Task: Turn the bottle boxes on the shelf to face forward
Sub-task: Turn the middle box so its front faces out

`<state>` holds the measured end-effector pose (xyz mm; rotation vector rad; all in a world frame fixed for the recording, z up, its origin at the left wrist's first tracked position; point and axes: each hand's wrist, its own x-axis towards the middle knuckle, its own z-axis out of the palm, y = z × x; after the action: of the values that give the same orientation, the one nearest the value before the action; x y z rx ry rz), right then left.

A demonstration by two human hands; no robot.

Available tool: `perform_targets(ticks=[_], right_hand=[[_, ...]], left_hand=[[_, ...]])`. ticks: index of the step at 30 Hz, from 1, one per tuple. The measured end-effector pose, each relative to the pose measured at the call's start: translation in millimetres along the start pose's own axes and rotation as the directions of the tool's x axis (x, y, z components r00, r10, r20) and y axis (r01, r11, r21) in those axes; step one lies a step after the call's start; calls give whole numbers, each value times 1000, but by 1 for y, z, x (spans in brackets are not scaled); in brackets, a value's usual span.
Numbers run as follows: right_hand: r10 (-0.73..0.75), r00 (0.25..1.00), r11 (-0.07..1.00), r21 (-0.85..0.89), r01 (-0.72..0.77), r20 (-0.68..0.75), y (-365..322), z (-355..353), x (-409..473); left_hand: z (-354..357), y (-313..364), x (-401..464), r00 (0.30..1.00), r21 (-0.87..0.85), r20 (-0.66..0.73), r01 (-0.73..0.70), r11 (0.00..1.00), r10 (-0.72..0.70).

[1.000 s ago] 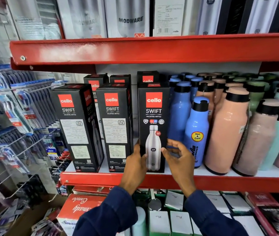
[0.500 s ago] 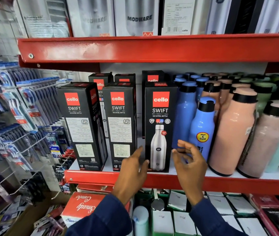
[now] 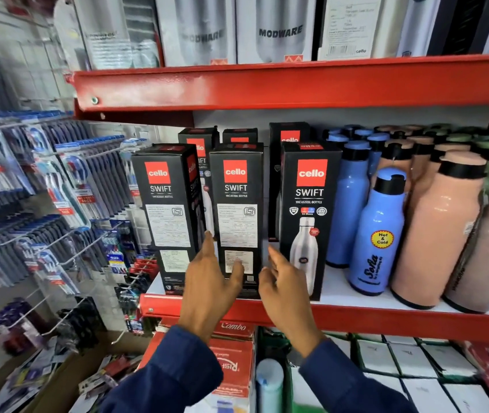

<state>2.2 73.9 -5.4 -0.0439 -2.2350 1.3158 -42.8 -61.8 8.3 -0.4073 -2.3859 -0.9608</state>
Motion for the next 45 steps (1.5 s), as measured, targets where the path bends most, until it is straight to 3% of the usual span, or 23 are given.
perform_targets(ticks=[4,11,17,21,25,29,35,45], right_hand=[[-7,1000,1000,7,7,10,-1,6,5],[-57,988,995,73,68,-143,-11,4,-6],[-134,975,971,171,165,-178,-25,-1,-11],[-143,951,975,127,184,-275,-23,-13,-9],[-114,987,984,126,128,-113,-21,-15,-6],[-93,986,983,145,112,-136,-12,-5,-7],[-52,975,991,113,78,-216,3,16,0],[-15,979,1000,-5,14,-205,24,36,16]], left_hand=[[4,-1,5,998,-200,56,36,979,-25],[-3,-4,1,999,-426,-5,40,904,-46],[-10,-4,-2,990,-506,-116,9,863,-79],[-23,-13,-3,998,-566,-65,-26,824,-13],[-28,-24,3,991,-677,71,-35,736,112],[-22,-29,7,951,-678,203,-35,734,233],[-4,-37,18,949,-586,204,-78,807,240],[29,-51,23,961,-447,258,32,894,95]])
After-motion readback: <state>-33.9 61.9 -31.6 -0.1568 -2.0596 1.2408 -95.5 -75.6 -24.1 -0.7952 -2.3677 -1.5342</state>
